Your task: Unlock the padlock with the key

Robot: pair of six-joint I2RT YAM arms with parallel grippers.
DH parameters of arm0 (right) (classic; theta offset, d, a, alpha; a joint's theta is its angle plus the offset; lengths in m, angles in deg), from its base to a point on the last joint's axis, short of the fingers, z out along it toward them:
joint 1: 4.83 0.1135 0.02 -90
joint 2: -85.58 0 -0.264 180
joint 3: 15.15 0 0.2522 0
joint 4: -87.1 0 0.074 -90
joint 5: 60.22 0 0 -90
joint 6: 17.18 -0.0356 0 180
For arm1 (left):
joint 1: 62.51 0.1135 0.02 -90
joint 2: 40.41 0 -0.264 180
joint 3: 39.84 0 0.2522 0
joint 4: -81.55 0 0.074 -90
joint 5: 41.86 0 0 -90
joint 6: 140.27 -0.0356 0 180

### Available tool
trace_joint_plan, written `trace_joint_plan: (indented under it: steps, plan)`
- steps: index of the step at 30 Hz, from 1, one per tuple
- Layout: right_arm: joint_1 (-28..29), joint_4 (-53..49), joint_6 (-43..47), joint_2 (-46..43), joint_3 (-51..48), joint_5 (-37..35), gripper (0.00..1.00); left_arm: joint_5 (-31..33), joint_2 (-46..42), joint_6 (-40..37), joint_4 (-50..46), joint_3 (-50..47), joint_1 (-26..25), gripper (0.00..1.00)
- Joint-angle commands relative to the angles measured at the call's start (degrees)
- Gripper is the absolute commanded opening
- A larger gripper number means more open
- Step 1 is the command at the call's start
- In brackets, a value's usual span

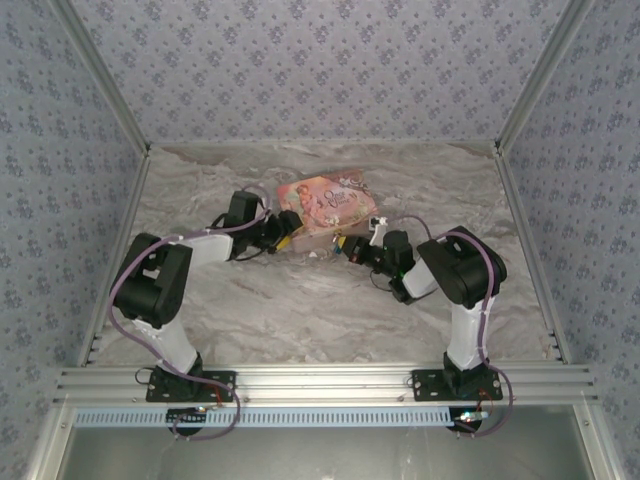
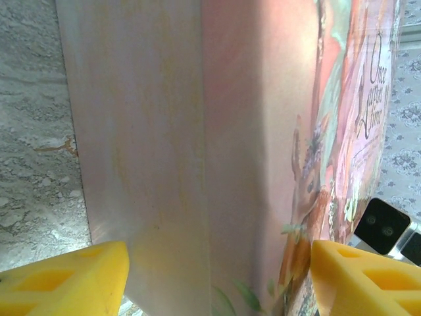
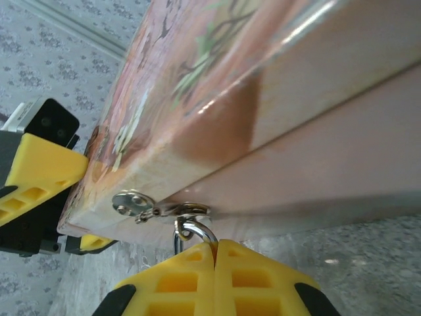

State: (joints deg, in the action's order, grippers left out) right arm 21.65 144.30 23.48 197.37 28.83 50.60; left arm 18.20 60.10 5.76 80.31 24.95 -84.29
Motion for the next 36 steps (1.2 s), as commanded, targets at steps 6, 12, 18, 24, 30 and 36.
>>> trace_joint_plan:
  steps: [6, 12, 18, 24, 30, 36]
  plan:
    - [-1.0, 3.6, -4.8, 0.4, -1.4, -5.5, 0.00, 0.8, -0.9, -0.7, -5.3, -2.9, -1.7, 0.72]
    - [-0.9, 4.2, -6.8, 0.1, -1.1, -6.5, 0.00, 0.8, -1.4, 0.3, -5.2, -4.2, -3.0, 0.72]
    - [-1.2, 5.0, -10.0, -0.3, -1.0, -9.1, 0.00, 1.1, -2.0, 1.4, -5.4, -4.4, -4.8, 0.72]
    - [-2.1, 4.7, -13.9, -0.3, 0.4, -10.3, 0.00, 1.2, -2.3, 1.4, -5.7, -4.6, -5.1, 0.72]
    - [-2.7, 3.3, -15.2, -0.3, 1.2, -12.0, 0.00, 1.5, -2.6, 1.1, -6.1, -5.1, -5.1, 0.72]
    - [-3.5, 3.9, -15.7, -0.6, 0.7, -12.5, 0.00, 1.5, -3.1, 0.9, -6.4, -5.4, -4.5, 0.72]
